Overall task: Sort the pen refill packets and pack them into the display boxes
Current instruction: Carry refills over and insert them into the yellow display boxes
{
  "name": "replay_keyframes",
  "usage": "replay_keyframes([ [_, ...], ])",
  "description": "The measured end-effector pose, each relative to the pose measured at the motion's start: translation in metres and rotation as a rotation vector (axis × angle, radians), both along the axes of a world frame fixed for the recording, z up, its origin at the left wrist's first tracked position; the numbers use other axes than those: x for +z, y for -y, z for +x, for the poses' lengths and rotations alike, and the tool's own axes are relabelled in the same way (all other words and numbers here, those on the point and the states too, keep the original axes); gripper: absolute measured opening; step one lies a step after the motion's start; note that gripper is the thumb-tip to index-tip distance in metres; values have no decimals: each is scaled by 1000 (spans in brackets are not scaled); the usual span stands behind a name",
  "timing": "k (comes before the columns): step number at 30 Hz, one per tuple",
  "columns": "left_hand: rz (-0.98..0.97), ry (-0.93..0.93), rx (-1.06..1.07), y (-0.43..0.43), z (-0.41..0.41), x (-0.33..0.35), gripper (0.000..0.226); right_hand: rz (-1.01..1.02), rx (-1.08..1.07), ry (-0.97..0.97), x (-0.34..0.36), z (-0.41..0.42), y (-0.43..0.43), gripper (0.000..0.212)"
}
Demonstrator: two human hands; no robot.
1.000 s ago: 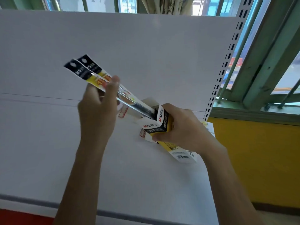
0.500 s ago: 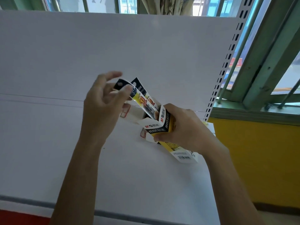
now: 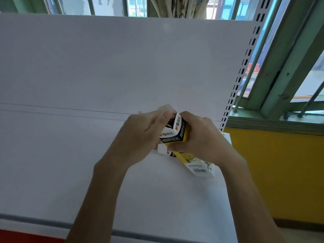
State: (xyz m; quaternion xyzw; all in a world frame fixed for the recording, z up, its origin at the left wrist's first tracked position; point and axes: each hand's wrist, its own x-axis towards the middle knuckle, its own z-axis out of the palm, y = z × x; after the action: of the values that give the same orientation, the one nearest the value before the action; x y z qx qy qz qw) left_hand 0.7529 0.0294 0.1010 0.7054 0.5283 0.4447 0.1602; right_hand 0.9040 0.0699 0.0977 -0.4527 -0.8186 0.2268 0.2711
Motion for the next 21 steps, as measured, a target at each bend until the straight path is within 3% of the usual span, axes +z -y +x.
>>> replay_keyframes([
  [3,153,102,163,-3,4,-2,33,-5,2,-18,-1,1,0,47],
  [6,79,-76,36,-7,10,-9,39,40,-15,-19,-2,2,-3,43],
  [8,112,-63,50,-10,11,-12,38,60,-43,-43,-3,3,-4,43],
  [12,436,-7,433,-11,19,-16,40,60,-137,-286,-3,1,-4,53],
  [14,451,40,509,-12,26,-21,35,55,-141,-400,-3,0,-4,61],
  [17,212,274,288,-14,37,-24,19,46,-55,-321,0,7,-3,79],
  [21,118,351,71,-14,36,-23,30,-58,98,-322,4,23,-2,80],
])
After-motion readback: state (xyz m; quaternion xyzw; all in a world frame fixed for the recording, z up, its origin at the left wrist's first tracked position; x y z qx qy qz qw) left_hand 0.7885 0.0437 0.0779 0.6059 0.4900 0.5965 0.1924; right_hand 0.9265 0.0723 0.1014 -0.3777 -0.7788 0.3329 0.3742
